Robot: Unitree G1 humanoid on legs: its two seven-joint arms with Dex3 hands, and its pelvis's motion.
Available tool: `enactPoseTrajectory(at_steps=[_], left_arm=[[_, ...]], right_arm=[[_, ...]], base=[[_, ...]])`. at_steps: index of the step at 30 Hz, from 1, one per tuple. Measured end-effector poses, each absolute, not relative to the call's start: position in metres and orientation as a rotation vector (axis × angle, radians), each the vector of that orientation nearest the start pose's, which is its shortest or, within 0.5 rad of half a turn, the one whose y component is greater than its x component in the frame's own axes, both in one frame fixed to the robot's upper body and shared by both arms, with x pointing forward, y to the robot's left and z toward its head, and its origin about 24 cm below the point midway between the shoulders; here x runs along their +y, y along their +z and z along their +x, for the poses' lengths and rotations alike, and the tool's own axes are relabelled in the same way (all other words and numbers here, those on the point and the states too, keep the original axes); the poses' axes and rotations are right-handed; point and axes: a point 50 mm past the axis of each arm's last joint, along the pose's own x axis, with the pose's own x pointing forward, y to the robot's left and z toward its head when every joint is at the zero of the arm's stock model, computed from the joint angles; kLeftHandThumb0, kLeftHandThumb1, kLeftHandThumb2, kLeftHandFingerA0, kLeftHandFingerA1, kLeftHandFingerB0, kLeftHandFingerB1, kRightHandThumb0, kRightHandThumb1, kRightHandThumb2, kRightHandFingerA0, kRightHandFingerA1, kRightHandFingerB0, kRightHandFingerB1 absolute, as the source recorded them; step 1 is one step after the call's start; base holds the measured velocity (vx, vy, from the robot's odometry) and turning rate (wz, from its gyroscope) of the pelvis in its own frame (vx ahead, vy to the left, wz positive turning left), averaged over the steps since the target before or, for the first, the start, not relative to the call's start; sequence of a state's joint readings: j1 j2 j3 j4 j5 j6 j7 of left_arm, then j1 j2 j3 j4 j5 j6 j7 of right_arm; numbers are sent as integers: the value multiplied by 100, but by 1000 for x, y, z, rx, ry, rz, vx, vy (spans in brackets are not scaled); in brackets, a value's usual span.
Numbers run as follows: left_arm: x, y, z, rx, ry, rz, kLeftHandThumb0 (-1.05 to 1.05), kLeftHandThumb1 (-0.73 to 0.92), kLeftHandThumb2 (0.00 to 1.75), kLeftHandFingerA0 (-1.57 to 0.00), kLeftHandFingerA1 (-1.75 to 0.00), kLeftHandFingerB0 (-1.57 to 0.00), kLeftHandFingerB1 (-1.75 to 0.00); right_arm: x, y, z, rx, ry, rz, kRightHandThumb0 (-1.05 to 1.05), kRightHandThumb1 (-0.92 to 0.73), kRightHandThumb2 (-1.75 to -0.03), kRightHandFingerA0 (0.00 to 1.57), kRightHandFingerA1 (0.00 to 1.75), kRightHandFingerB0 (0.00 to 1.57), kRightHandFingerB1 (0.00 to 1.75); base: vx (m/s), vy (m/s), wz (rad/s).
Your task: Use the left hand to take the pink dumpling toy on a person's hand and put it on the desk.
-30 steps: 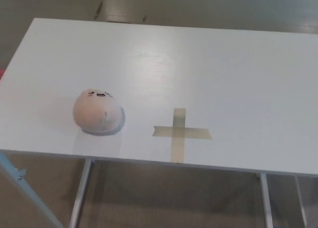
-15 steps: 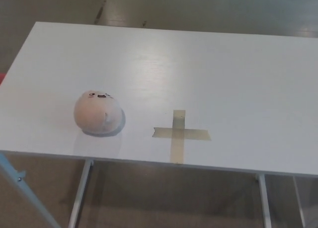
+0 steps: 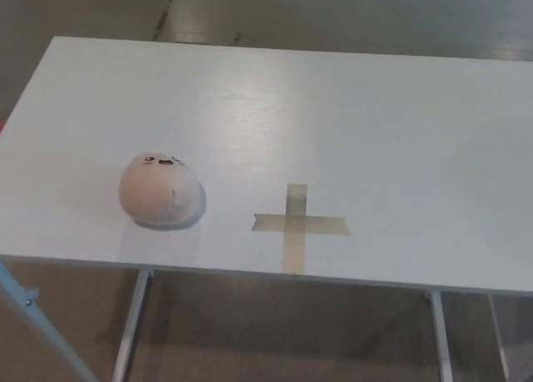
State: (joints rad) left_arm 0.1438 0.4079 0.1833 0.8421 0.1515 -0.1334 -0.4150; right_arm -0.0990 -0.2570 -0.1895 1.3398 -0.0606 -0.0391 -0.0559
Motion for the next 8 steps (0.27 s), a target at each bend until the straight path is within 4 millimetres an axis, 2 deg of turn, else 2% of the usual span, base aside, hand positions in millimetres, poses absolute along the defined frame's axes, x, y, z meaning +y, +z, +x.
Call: enactPoseTrajectory(at_steps=[1, 2, 3, 8], left_arm=[[303, -106, 118, 921, -122, 287, -51, 60, 86, -53, -54, -40, -48], [305, -110, 116, 953, -100, 291, -51, 60, 86, -53, -54, -40, -48], [305, -111, 115, 959, -96, 292, -44, 71, 61, -63, -42, -45, -36], [311, -120, 112, 1046, -18, 326, -42, 70, 61, -65, -43, -46, -37]], right_arm=[[-265, -151, 107, 1175, -316, -181, -43, -61, -92, 39, 53, 35, 51], [-265, -151, 106, 1177, -317, -178, -43, -61, -92, 39, 53, 35, 51], [-265, -151, 106, 1177, -318, -178, -43, -61, -92, 39, 53, 36, 51], [-263, -152, 104, 1183, -323, -158, -42, -60, -91, 39, 53, 37, 51]], base=[[0, 0, 0], [0, 0, 0], [0, 0, 0], [0, 0, 0]])
